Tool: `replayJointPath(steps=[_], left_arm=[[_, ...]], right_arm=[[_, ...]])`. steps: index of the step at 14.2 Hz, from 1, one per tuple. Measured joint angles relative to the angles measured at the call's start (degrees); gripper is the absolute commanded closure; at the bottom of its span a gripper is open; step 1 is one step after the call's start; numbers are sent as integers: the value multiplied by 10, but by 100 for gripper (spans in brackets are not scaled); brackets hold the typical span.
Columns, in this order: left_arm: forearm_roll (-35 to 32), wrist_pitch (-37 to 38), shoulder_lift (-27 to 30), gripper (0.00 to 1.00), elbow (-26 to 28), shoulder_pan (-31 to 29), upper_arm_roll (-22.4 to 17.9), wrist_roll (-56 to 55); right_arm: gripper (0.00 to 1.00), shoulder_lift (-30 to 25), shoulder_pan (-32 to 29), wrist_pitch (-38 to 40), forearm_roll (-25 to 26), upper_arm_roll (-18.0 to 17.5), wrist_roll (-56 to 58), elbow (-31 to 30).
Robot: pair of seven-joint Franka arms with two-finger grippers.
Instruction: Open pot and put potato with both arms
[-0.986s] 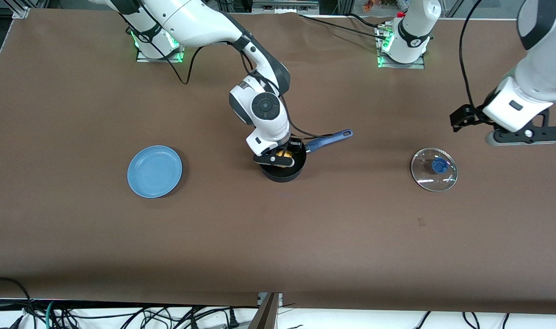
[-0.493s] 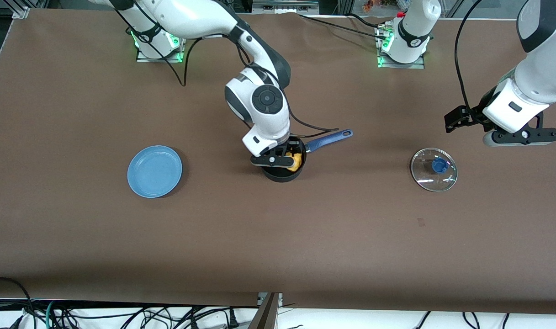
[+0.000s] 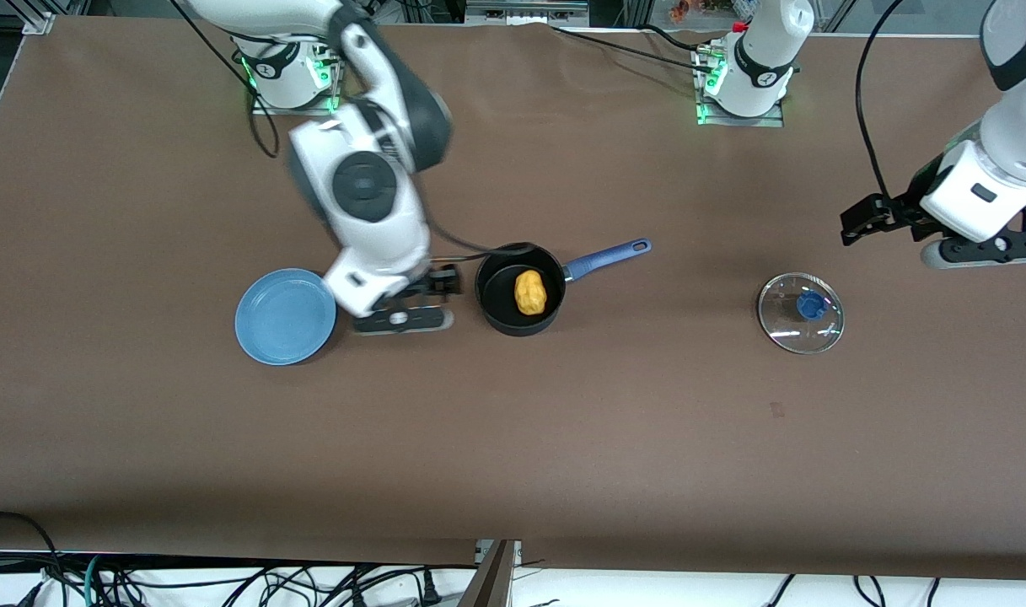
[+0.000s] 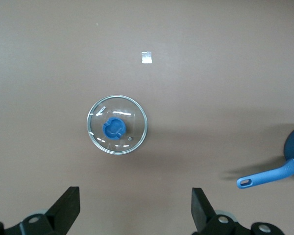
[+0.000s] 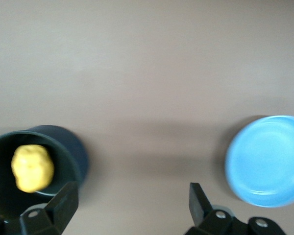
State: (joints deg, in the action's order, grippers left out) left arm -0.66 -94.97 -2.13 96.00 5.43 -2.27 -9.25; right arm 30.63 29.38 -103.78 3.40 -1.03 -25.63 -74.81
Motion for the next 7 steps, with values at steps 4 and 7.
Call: replayJointPath(steps=[4, 7], left_arm=[[2, 0, 0, 0, -3, -12, 0, 2], [3, 1, 2, 0, -7, -11, 9, 2]], right_arm=[[0, -73, -88, 101, 2, -1, 129, 2], [0, -128, -149, 175, 2, -2, 175, 2]])
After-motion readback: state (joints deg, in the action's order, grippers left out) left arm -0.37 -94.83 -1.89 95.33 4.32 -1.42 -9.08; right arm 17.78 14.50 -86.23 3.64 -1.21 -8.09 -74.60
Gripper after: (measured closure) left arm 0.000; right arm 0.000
